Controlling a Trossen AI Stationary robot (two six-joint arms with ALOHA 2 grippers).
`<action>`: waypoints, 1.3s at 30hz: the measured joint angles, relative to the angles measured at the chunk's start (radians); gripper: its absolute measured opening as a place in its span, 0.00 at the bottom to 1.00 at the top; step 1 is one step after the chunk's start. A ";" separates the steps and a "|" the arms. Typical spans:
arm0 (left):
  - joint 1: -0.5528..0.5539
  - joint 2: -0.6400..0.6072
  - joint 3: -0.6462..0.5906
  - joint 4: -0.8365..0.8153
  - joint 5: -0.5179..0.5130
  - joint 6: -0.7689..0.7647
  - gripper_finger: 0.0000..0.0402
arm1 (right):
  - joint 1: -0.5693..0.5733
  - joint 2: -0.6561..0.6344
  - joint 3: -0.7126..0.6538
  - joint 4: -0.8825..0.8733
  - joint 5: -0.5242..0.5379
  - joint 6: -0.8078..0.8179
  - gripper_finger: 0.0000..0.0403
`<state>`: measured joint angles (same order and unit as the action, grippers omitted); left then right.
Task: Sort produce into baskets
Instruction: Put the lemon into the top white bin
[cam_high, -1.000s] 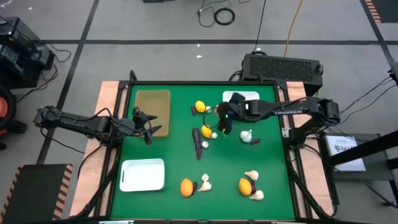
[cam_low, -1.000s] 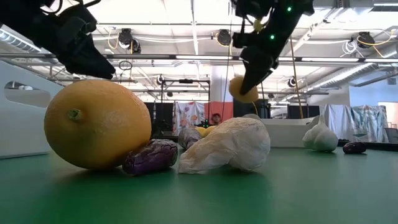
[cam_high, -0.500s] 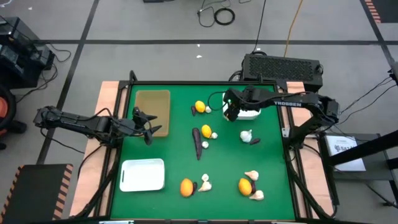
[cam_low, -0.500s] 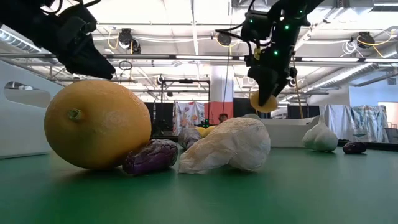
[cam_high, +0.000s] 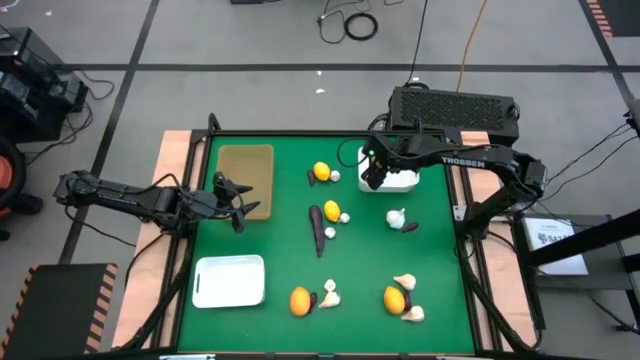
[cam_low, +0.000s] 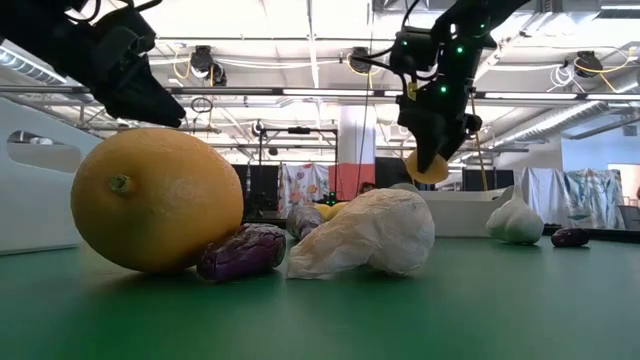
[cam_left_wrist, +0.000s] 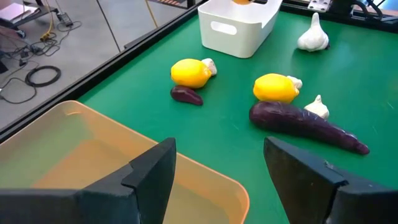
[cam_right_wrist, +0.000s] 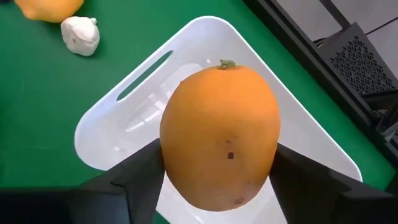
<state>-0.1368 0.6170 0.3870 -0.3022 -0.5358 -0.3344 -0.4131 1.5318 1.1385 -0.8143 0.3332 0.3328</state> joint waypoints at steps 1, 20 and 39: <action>0.000 0.000 0.000 0.000 0.000 0.000 0.63 | -0.001 0.000 0.000 0.000 0.000 -0.001 0.67; 0.000 0.000 0.000 0.000 0.000 0.000 0.63 | 0.003 0.000 0.000 0.061 -0.172 -0.023 0.77; 0.000 0.000 0.000 0.000 0.008 0.000 0.63 | 0.199 0.033 0.000 0.383 -0.252 0.236 0.77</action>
<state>-0.1368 0.6167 0.3870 -0.3021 -0.5278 -0.3340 -0.2141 1.5650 1.1385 -0.4309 0.0807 0.5690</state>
